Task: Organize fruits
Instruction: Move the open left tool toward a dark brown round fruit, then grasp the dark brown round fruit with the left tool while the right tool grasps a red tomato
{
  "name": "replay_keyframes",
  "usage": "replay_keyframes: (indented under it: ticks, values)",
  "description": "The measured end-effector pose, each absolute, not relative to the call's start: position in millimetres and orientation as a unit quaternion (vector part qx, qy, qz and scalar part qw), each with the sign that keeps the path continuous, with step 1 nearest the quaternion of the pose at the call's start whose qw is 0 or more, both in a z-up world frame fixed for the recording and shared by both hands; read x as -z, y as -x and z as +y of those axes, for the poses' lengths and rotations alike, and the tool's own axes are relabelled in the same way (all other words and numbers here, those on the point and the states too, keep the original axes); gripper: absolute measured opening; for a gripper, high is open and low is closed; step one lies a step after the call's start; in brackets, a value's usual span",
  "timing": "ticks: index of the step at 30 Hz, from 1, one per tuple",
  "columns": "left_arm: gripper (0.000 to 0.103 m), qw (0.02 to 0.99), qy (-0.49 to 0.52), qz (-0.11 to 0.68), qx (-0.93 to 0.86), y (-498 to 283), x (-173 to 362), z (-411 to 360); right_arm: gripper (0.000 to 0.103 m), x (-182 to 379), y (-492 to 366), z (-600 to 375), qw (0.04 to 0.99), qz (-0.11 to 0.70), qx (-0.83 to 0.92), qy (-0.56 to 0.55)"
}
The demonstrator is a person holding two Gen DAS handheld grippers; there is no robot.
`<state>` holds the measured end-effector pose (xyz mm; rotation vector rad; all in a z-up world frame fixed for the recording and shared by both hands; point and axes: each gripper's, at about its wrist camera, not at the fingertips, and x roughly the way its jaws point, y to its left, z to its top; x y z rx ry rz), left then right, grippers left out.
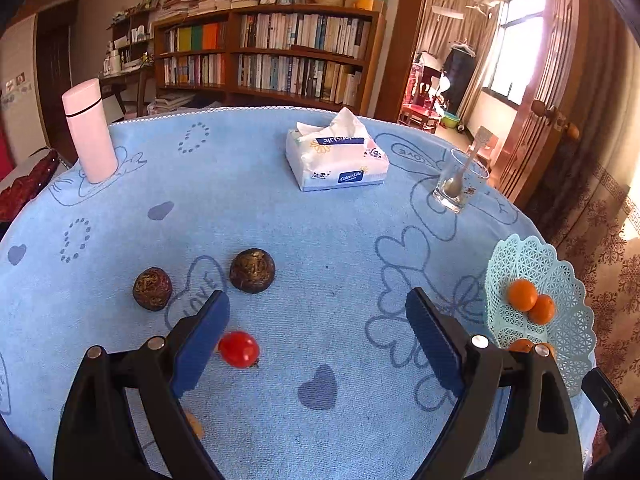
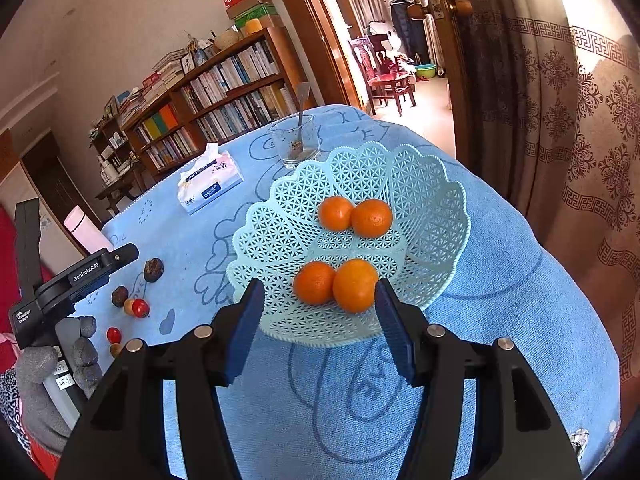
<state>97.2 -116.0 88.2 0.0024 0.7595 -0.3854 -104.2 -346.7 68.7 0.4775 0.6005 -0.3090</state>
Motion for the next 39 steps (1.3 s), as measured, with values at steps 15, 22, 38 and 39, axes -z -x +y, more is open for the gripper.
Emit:
replay_keyframes:
  ticks: [15, 22, 38, 39]
  values:
    - [0.089, 0.909, 0.057, 0.403, 0.091, -148, -77, -15, 0.059, -66, 81, -303, 0.921, 0.319, 0.108, -0.196]
    - [0.084, 0.9, 0.059, 0.422, 0.086, -166, -64, 0, 0.059, -62, 71, -284, 0.919, 0.337, 0.086, -0.184]
    - [0.061, 0.879, 0.055, 0.462, 0.103, -190, -21, -6, 0.059, -47, 48, -236, 0.913, 0.378, 0.042, -0.147]
    - [0.06, 0.881, 0.052, 0.459, 0.103, -190, -21, -7, 0.059, -46, 46, -233, 0.913, 0.381, 0.04, -0.144]
